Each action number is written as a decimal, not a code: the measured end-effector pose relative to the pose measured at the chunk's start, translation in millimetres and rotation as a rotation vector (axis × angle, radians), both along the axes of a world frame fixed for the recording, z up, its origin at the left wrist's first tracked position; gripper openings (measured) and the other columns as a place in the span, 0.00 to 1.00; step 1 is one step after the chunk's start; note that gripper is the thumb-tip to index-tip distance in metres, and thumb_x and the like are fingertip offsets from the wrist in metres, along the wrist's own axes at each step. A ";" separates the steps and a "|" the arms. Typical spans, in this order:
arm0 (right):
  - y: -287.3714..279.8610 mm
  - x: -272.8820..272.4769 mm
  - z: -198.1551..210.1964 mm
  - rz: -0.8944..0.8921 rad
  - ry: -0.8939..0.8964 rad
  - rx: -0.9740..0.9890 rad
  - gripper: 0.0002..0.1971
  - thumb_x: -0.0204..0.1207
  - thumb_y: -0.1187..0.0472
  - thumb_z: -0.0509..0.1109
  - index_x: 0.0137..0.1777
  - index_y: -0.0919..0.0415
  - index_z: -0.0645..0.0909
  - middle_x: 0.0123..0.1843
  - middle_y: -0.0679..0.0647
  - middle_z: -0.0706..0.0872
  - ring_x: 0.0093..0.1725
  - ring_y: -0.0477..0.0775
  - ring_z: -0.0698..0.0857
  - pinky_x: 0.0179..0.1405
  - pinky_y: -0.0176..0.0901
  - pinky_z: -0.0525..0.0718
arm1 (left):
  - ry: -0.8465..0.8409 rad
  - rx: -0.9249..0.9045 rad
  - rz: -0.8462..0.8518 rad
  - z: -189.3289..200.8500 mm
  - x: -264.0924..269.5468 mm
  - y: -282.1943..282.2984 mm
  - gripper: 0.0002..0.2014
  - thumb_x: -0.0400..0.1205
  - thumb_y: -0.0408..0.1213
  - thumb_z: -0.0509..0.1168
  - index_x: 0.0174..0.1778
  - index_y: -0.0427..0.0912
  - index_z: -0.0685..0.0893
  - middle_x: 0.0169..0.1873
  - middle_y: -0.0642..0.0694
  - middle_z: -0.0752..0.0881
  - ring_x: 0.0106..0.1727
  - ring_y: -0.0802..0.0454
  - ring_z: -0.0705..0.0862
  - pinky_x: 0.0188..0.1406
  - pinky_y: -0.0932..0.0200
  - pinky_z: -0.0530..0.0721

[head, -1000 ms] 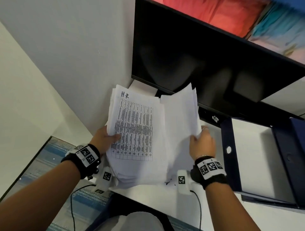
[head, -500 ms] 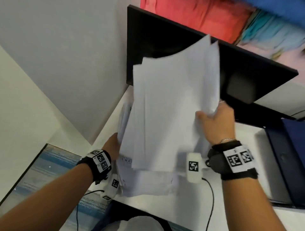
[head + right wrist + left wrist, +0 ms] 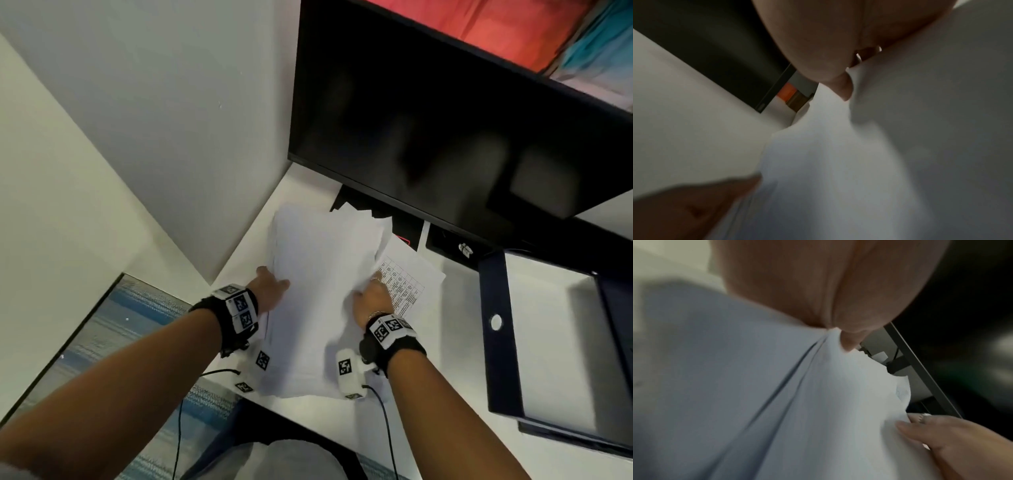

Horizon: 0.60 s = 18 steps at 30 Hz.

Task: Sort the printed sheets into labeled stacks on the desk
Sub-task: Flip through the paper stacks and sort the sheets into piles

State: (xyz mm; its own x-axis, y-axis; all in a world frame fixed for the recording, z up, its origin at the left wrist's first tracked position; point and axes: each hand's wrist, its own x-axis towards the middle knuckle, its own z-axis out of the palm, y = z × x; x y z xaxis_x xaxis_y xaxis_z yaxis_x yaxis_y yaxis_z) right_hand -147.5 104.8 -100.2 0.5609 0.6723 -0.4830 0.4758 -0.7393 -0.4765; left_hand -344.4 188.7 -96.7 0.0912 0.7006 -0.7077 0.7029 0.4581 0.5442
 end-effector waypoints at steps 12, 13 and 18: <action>-14.9 27.7 7.7 -0.223 0.246 0.206 0.51 0.70 0.51 0.81 0.86 0.56 0.52 0.82 0.55 0.69 0.80 0.59 0.70 0.81 0.50 0.67 | -0.247 0.328 0.033 10.9 -30.6 0.4 0.25 0.75 0.35 0.75 0.68 0.44 0.77 0.61 0.45 0.86 0.62 0.43 0.85 0.66 0.43 0.82; -15.8 29.5 13.8 -0.250 0.301 0.276 0.51 0.66 0.52 0.84 0.84 0.55 0.58 0.78 0.54 0.75 0.76 0.59 0.76 0.78 0.52 0.71 | -0.338 0.366 0.046 20.8 -37.2 -2.6 0.24 0.75 0.33 0.75 0.66 0.46 0.78 0.59 0.47 0.87 0.59 0.45 0.86 0.64 0.44 0.83; -13.1 27.5 93.7 -0.253 0.441 0.628 0.22 0.67 0.61 0.84 0.60 0.56 0.84 0.49 0.48 0.92 0.45 0.44 0.92 0.54 0.49 0.90 | -0.710 0.449 0.145 87.9 -45.9 -14.3 0.22 0.79 0.24 0.71 0.70 0.36 0.79 0.57 0.50 0.88 0.52 0.62 0.89 0.52 0.64 0.88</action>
